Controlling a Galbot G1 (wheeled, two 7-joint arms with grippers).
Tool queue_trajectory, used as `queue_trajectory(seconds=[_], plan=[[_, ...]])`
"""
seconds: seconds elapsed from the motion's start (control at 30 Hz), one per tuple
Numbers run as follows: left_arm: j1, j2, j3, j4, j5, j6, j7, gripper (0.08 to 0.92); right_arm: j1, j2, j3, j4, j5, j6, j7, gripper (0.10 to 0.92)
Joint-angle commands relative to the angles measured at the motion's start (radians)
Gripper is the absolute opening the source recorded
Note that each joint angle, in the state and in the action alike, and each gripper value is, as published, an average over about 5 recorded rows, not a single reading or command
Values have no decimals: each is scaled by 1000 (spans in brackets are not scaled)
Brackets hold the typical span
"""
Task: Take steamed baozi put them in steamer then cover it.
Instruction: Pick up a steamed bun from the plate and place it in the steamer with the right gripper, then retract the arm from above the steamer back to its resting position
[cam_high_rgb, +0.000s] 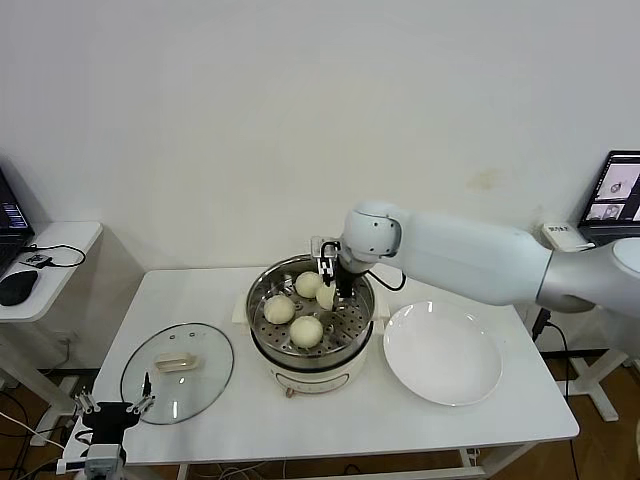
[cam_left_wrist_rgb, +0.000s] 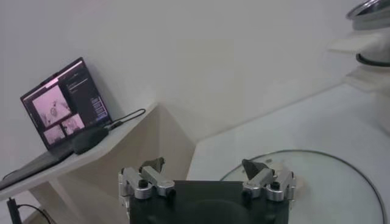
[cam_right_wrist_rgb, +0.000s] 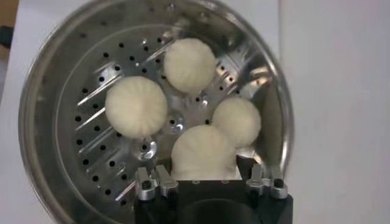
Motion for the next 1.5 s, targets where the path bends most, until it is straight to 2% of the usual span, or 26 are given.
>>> queue_trajectory(seconds=[0.03,0.4,0.63,0.73,0.87,0.93,1.03,1.23,1.37,1.5], plan=[[-1,0,2,0,1,1,1,823,-38,-1,-11,-19,-29,-20,19,662],[-3,-2,3,0,5,2,2,823,-47,-33,26,2,-30,-19,24,668],[-10,2,8,1,9,5,7,823,-20,-112,110,88,38,-19,61,803],[-12,5,7,2,7,5,8,823,-20,-179,153,156,105,-19,128,820],[-16,6,5,4,-5,2,6,823,-79,-282,247,271,279,4,347,822],[-18,6,7,6,-10,1,5,823,-146,-338,308,326,337,57,472,823],[-21,4,15,6,-10,-5,5,823,-326,-430,435,398,339,199,628,823],[-25,-3,20,8,-12,-32,6,823,-832,-519,835,437,170,483,742,823],[-21,2,16,11,-17,-48,6,823,-1165,-479,1157,436,49,667,769,823],[-19,0,16,17,-2,-61,3,823,-1456,-341,1471,436,-95,814,754,823]])
